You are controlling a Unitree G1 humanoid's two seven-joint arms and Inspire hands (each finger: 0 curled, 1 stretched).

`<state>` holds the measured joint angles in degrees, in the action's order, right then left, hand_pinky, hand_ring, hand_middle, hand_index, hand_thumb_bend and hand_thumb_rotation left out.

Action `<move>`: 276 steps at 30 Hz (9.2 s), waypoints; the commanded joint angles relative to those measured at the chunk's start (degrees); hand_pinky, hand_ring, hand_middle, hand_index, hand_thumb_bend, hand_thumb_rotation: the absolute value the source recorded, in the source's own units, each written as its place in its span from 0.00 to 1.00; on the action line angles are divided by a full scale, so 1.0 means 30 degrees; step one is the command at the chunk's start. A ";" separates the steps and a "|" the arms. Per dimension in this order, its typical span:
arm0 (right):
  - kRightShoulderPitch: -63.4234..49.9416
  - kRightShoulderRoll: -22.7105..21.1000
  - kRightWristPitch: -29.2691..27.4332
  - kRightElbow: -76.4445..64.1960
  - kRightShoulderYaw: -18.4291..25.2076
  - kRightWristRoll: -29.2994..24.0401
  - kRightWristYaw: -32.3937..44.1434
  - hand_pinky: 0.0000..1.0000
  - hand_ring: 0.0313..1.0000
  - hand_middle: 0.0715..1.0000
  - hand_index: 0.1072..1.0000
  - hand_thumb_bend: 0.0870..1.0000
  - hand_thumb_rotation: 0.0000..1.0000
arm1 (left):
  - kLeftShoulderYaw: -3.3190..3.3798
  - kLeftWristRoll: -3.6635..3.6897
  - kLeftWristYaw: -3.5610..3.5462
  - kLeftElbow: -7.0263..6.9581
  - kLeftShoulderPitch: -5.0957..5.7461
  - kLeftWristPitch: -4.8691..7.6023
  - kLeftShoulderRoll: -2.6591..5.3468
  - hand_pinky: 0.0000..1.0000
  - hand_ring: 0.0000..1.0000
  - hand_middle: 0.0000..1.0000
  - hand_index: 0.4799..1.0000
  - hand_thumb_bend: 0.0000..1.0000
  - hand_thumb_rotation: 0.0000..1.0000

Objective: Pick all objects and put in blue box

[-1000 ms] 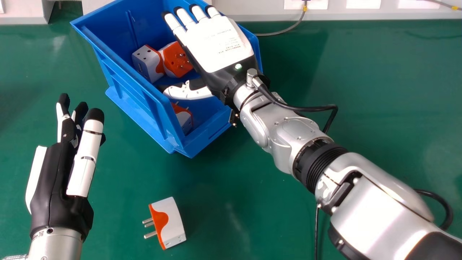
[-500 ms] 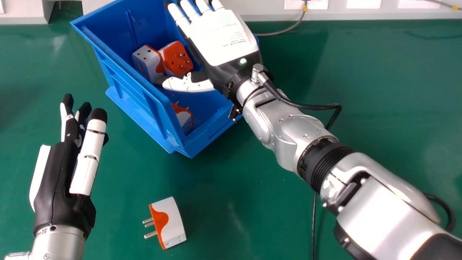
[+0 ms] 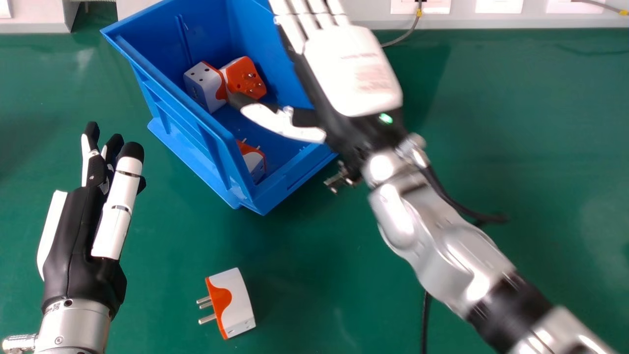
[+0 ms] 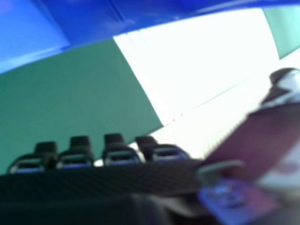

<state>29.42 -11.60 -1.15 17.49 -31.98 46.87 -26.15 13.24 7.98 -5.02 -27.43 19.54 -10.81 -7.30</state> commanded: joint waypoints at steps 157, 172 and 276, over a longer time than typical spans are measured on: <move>0.0415 0.1193 -0.5148 0.5119 -0.5616 0.3156 0.9914 0.95 1.00 1.00 0.97 0.39 0.73 | 0.0525 0.0191 0.0032 -0.0364 -0.0629 -0.0858 -0.0338 0.95 1.00 1.00 1.00 0.40 0.83; 0.1093 0.1173 -0.5782 0.5394 -0.5953 0.3128 0.9766 0.87 0.94 0.95 0.89 0.38 0.72 | 0.0552 0.0142 -0.0059 -0.0196 -0.0754 -0.0780 -0.0397 0.95 1.00 1.00 1.00 0.40 0.83; -0.8694 -0.5240 -0.3108 -1.2894 0.5255 -0.2542 1.3414 0.11 0.16 0.43 0.42 0.48 0.00 | 0.0956 0.0304 -0.0416 0.0325 -0.0820 -0.0642 -0.0895 0.95 1.00 1.00 1.00 0.41 0.84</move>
<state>3.23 -27.18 -10.83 -18.78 -18.42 40.50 14.37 15.45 8.68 -6.19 -26.14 17.60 -14.25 -9.60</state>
